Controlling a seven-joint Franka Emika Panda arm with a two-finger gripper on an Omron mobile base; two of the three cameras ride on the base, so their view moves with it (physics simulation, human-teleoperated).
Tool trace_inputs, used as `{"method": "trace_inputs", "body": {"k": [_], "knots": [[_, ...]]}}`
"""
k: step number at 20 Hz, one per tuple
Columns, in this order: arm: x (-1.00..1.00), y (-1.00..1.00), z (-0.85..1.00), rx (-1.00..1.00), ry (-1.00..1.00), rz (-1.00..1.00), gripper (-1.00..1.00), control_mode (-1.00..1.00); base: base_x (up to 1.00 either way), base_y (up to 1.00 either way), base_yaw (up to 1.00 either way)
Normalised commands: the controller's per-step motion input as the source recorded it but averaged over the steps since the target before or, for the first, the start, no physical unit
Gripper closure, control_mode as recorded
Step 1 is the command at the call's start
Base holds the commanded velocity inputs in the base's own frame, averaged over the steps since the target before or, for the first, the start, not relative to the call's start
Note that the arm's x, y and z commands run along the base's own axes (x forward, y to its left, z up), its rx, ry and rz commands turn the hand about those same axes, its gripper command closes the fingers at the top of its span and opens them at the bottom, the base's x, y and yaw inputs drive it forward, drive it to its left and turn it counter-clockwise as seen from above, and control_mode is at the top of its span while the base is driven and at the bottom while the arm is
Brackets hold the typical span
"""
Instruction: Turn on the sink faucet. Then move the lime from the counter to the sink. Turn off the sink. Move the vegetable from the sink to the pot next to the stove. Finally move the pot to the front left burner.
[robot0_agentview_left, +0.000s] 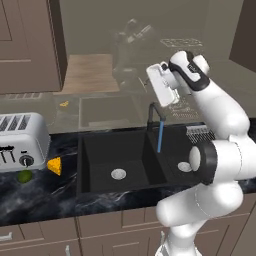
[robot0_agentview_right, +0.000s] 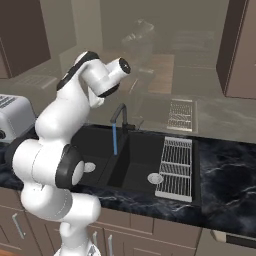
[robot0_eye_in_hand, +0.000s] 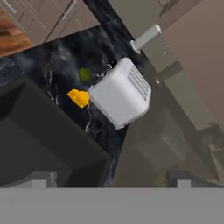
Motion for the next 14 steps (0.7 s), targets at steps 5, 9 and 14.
{"method": "trace_inputs", "body": {"k": [5,9,14], "knots": [[-0.23,0.89,-0.06,-0.37,-0.24,0.30,-1.00,-1.00,0.00,0.00,0.00],[-0.35,1.00,-0.25,-0.37,-0.17,0.25,-1.00,-1.00,0.00,0.00,0.00],[-0.42,1.00,-0.49,-0.29,-0.05,0.22,-1.00,-1.00,0.00,0.00,0.00]]}}
